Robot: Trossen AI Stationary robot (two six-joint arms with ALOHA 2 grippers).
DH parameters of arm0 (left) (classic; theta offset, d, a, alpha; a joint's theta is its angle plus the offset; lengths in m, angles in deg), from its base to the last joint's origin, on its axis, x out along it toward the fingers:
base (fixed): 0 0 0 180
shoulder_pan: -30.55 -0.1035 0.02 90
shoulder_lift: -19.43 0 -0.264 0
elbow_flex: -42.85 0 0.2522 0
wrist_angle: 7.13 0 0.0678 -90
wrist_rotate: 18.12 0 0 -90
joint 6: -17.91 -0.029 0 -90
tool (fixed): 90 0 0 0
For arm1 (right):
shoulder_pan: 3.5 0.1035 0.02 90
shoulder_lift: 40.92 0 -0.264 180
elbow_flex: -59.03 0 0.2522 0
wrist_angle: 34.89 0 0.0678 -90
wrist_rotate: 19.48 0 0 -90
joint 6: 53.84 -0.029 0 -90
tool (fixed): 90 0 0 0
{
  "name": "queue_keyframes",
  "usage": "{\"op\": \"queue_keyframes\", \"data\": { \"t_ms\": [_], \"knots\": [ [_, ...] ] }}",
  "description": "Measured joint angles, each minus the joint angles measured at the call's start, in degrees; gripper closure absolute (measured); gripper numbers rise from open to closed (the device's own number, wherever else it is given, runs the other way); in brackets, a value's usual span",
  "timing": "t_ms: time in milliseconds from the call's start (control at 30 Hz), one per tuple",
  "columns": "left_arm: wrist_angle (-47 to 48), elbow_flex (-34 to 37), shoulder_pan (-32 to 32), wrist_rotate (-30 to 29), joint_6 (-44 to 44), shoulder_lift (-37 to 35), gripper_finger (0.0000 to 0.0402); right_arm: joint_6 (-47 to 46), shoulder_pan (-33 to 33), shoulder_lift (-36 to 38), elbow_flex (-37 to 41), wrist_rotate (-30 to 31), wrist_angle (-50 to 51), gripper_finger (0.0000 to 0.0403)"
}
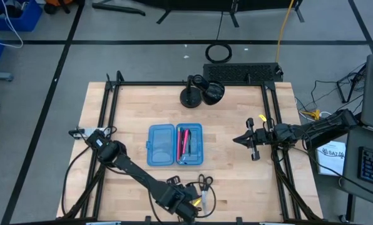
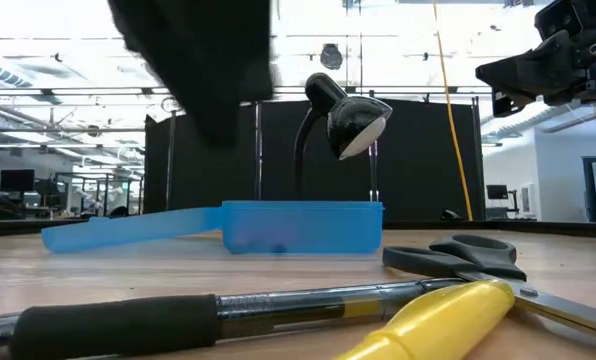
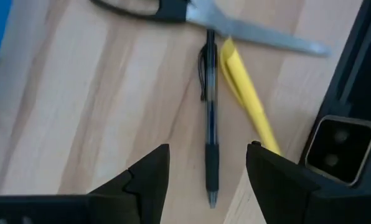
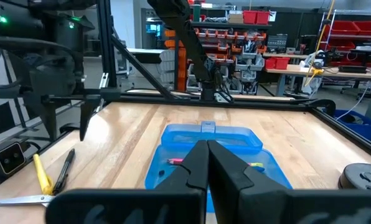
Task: Pick & place school supplies into a supply box
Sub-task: Put the black pen into the blue supply box
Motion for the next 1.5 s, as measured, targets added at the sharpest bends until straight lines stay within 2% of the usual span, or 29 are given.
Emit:
{"op": "queue_keyframes", "data": {
  "t_ms": [167, 433, 733, 867, 1067, 1100, 1333, 1500],
  "knots": [
    [-1.1, 2.5, 0.6, 1.5, -0.9, 0.1, 0.019, 0.0, 0.0, 0.0, 0.0, 0.0, 0.0, 0.0403],
    [-10.7, 10.8, 1.6, 2.0, -2.7, 0.0, 0.019, 0.0, 0.0, 0.0, 0.0, 0.0, 0.0, 0.0403],
    [-19.5, 19.8, 1.6, 1.3, 2.3, -0.7, 0.0193, -0.6, 0.0, 0.0, 0.0, 0.0, 0.0, 0.0403],
    [-19.5, 20.2, 1.6, 0.7, 5.4, -0.6, 0.0236, -0.6, 0.0, 0.0, 0.0, 0.0, 0.0, 0.0403],
    [-18.9, 20.3, 1.5, 0.3, 8.7, -0.6, 0.0366, -0.6, 0.0, 0.0, 0.0, 0.0, 0.0, 0.0403],
    [-18.9, 20.3, 1.5, 0.5, 8.9, -0.6, 0.0375, -0.6, 0.0, 0.0, 0.0, 0.0, 0.0, 0.0403],
    [-18.8, 19.3, 1.5, 0.0, 11.8, -0.5, 0.0354, -0.5, 0.0, 0.0, 0.0, 0.0, 0.0, 0.0403],
    [-17.4, 16.5, 2.0, -5.1, 11.7, -1.2, 0.0374, -0.6, 0.0, 0.0, 0.0, 0.0, 0.2, 0.0403]
  ]
}}
